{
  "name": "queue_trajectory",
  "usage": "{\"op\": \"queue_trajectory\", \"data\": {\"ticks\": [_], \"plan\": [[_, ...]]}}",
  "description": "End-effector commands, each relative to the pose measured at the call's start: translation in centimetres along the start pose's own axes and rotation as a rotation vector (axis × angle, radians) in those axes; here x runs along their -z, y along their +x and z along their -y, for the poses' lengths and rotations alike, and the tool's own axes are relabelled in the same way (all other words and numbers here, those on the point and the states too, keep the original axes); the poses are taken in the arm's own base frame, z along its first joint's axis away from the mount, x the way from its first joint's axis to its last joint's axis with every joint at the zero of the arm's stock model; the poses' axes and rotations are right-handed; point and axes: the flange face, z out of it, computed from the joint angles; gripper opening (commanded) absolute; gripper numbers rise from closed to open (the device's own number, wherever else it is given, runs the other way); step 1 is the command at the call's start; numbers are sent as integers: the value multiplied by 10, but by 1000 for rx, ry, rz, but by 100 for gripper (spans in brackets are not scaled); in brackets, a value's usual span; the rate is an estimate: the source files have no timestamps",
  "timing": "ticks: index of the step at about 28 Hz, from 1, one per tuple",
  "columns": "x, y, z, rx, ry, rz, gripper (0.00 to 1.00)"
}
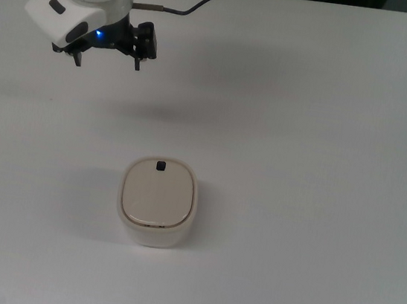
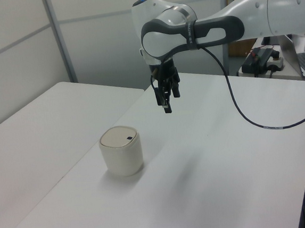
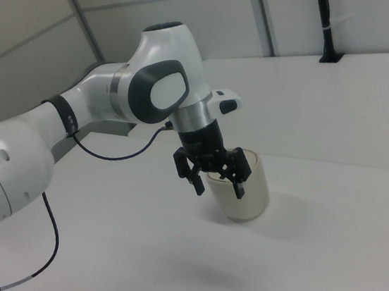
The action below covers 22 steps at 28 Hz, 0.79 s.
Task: Open the trash can
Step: 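Move the gripper over the cream trash can's lid edge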
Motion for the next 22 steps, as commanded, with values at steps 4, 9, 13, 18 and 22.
{"op": "queue_trajectory", "data": {"ticks": [4, 9, 13, 18, 22], "plan": [[6, -6, -4, 11, 9, -3, 100], [6, -6, -3, 3, 18, -6, 57], [5, -5, -2, 11, 30, -7, 0], [6, -5, 2, 2, 58, -13, 0], [6, 2, 8, 7, 74, -45, 0]]}}
